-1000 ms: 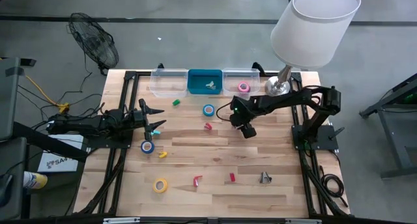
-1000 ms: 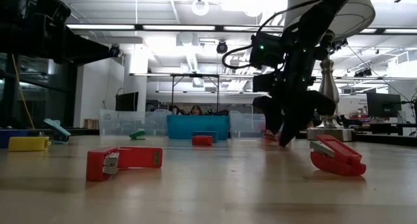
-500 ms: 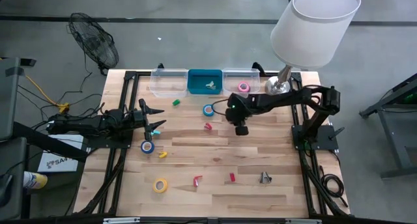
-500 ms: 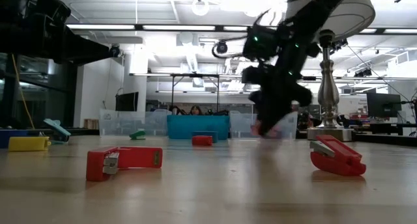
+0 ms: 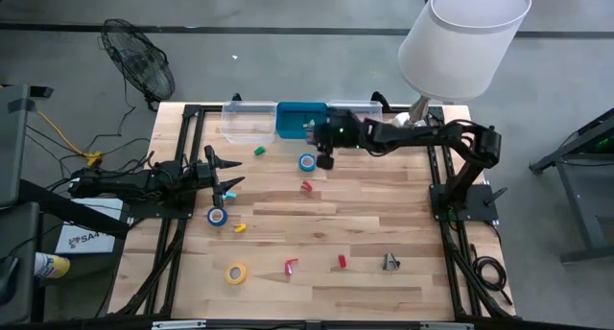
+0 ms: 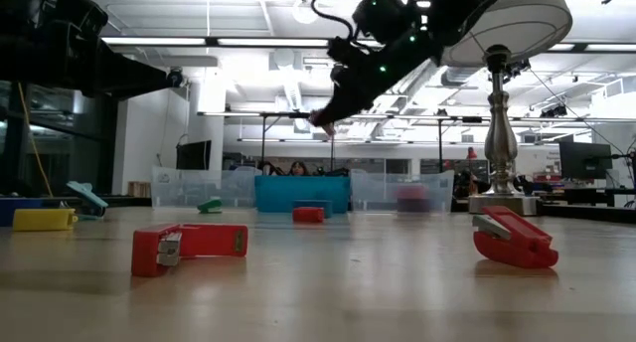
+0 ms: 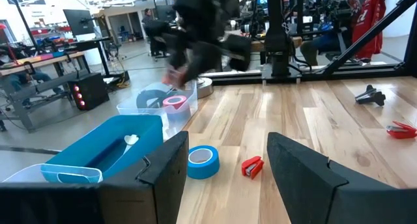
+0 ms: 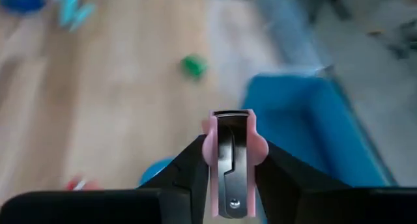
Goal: Pick and place Stapler, Stapler remover, tape
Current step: Put the pink staple remover into the blue bin
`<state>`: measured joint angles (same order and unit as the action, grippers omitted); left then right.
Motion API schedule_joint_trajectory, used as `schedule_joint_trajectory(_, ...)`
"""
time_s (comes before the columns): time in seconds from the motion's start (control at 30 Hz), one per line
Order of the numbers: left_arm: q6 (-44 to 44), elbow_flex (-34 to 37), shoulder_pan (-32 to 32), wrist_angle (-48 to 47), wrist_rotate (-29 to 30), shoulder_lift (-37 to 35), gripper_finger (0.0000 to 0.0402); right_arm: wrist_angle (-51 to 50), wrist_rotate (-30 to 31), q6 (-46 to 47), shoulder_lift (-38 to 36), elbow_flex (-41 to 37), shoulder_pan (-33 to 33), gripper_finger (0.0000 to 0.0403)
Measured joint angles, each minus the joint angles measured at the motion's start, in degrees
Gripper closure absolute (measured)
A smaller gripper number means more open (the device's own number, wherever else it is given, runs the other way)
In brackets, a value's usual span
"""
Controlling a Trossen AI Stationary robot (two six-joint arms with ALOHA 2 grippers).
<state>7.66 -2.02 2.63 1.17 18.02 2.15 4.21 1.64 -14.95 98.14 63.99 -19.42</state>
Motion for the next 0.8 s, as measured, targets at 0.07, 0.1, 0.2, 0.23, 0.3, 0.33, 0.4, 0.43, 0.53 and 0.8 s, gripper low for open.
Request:
schedule_joint_trajectory(0.07, 0.0, 0.0, 0.0, 0.0, 0.0, 0.0, 0.0197, 3.3, 1.3, 3.2, 0.2, 0.0, -1.4, 0.0312)
schedule_joint_trajectory(0.1, 0.0, 0.0, 0.0, 0.0, 0.0, 0.0, 0.0197, 4.5, 1.5, 4.9, 0.6, 0.0, -2.1, 0.0315)
schedule_joint_trajectory(0.2, 0.0, 0.0, 0.0, 0.0, 0.0, 0.0, 0.0197, 9.0, 1.5, 11.6, 2.7, 0.1, -3.9, 0.0315)
schedule_joint_trajectory(0.23, 0.0, 0.0, 0.0, 0.0, 0.0, 0.0, 0.0197, 10.5, 1.5, 13.8, 3.6, 0.0, -4.4, 0.0312)
schedule_joint_trajectory(0.3, 0.0, 0.0, 0.0, 0.0, 0.0, 0.0, 0.0197, 13.5, 1.5, 17.6, 5.5, 0.1, -5.2, 0.0307)
schedule_joint_trajectory(0.33, 0.0, 0.0, 0.0, 0.0, 0.0, 0.0, 0.0197, 14.6, 1.6, 19.5, 6.4, 0.1, -5.5, 0.0306)
schedule_joint_trajectory(0.4, 0.0, 0.0, 0.0, 0.1, 0.0, 0.0, 0.0197, 16.5, 2.8, 23.8, 8.1, 0.1, -6.1, 0.0305)
schedule_joint_trajectory(0.43, 0.0, 0.0, 0.0, 0.2, 0.0, 0.0, 0.0197, 16.6, 3.5, 26.3, 8.6, 0.1, -6.4, 0.0305)
schedule_joint_trajectory(0.53, 0.0, 0.0, 0.0, 0.2, 0.1, 0.0, 0.0197, 16.4, 6.3, 32.5, 9.7, 0.1, -7.4, 0.0309)
schedule_joint_trajectory(0.8, 0.0, 0.0, 0.0, 0.2, 0.0, 0.0, 0.0197, 16.4, 5.3, 42.9, 10.0, 0.1, -11.2, 0.0309)
